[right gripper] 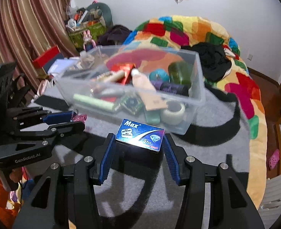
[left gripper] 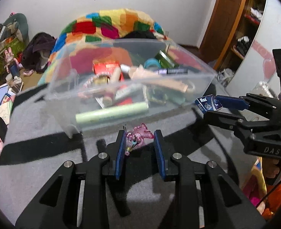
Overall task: Organize objects
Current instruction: 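Drop the pink hair clip and blue Max box into the clear box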
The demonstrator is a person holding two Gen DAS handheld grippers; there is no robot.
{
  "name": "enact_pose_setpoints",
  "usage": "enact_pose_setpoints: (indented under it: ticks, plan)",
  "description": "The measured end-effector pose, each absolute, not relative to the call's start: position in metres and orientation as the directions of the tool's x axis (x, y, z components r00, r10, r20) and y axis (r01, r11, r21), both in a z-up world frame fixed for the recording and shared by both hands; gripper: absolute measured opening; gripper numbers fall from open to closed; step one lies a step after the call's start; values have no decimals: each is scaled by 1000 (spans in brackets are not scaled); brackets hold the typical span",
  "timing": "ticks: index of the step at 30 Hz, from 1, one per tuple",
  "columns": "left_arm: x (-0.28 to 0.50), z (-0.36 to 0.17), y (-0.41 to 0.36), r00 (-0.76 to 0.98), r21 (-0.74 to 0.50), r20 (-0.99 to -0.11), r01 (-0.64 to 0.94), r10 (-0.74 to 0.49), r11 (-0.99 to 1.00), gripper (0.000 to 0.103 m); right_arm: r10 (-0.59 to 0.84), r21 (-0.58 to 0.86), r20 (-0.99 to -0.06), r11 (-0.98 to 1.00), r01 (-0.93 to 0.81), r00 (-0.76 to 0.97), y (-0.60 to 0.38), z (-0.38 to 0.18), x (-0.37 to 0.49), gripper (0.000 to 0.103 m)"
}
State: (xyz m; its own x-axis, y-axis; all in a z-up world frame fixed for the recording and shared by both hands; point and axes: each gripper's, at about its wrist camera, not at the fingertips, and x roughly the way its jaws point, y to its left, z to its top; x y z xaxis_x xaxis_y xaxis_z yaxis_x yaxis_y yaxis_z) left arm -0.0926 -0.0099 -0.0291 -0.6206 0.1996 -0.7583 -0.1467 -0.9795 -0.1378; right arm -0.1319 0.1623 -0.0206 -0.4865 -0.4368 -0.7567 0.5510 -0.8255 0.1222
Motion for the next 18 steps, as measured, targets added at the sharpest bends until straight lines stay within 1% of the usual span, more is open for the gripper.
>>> enact_pose_setpoints:
  ticks: [12, 18]
  plan:
    - [-85, 43, -26, -776, -156, -601, -123, 193, -980, 29, -474, 157, -647, -850, 503, -598, 165, 37, -146, 47]
    - [-100, 54, -40, -804, -177, -569, -88, 175, -980, 29, -465, 158, -623, -862, 481, -629, 159, 50, -161, 47]
